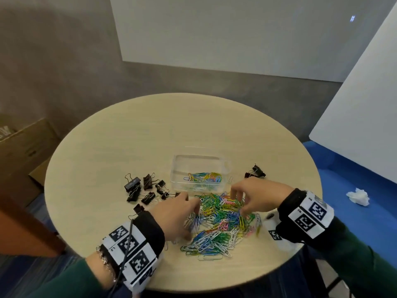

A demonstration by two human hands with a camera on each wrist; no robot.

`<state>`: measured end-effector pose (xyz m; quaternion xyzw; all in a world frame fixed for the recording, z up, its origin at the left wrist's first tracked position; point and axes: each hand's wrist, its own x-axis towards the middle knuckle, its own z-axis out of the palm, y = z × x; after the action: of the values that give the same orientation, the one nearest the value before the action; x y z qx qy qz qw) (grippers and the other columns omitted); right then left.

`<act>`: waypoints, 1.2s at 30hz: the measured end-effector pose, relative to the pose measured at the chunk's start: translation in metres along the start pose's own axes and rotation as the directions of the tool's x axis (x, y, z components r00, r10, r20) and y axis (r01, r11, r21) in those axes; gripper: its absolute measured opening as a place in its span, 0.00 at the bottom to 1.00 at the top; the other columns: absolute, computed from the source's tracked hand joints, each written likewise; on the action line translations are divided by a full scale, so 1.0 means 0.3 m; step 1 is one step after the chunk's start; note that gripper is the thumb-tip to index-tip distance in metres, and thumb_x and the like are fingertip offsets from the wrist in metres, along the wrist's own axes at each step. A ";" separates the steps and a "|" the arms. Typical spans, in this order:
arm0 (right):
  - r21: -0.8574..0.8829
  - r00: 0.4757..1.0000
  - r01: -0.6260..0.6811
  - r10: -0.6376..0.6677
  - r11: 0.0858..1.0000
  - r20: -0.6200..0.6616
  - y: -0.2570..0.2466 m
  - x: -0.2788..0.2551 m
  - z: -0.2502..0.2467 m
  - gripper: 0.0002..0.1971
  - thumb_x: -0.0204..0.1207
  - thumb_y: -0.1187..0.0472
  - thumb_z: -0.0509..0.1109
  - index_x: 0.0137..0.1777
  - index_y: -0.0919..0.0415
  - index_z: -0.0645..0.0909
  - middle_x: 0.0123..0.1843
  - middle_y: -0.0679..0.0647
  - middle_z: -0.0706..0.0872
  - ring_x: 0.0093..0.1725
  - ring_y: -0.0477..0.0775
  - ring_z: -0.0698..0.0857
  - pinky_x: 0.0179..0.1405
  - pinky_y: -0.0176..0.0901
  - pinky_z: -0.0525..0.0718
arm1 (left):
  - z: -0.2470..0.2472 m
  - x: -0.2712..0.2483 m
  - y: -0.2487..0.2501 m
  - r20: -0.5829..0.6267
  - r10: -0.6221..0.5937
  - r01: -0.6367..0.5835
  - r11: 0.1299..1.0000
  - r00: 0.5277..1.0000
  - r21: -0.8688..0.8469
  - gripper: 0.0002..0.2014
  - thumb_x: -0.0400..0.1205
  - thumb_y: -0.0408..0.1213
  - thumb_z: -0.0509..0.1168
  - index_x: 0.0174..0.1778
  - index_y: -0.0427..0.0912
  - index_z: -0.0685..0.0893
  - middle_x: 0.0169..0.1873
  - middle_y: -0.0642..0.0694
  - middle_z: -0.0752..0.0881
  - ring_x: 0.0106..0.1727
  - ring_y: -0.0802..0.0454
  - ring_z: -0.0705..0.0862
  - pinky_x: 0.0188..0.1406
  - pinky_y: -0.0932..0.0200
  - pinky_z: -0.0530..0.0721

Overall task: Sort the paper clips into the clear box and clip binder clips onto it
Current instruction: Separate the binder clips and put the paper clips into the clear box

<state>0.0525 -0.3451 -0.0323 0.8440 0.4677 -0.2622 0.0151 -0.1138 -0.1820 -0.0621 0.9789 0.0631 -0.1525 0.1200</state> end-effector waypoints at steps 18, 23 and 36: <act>0.085 0.978 0.131 -0.115 0.988 -0.177 0.005 0.009 -0.002 0.16 0.75 0.55 0.74 0.62 0.51 0.80 0.56 0.43 0.82 0.52 0.43 0.81 0.44 0.31 0.75 | -0.127 -0.009 -0.095 -0.134 -0.047 0.036 0.996 0.990 -0.081 0.10 0.77 0.30 0.71 0.52 0.46 0.82 0.47 0.53 0.83 0.44 0.58 0.78 0.38 0.70 0.73; 0.061 0.976 0.195 -0.188 0.979 -0.109 -0.045 0.010 0.033 0.26 0.79 0.54 0.68 0.77 0.48 0.69 0.75 0.46 0.76 0.73 0.45 0.74 0.70 0.39 0.72 | -0.120 -0.020 -0.089 -0.050 -0.052 0.050 0.997 0.997 -0.053 0.10 0.75 0.36 0.74 0.50 0.47 0.83 0.47 0.53 0.84 0.41 0.58 0.78 0.39 0.69 0.74; -0.073 0.940 0.318 -0.324 0.945 -0.108 -0.113 0.010 0.084 0.29 0.81 0.56 0.65 0.81 0.48 0.63 0.84 0.42 0.59 0.82 0.45 0.60 0.80 0.41 0.57 | -0.050 0.016 -0.045 -0.141 -0.013 0.042 0.977 0.990 0.210 0.10 0.81 0.37 0.66 0.57 0.53 0.84 0.58 0.53 0.83 0.59 0.49 0.82 0.49 0.56 0.79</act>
<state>0.0158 -0.3307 -0.0480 0.7697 0.6061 -0.1979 -0.0325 -0.1072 -0.1647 -0.0526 0.9934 0.0683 -0.0915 0.0081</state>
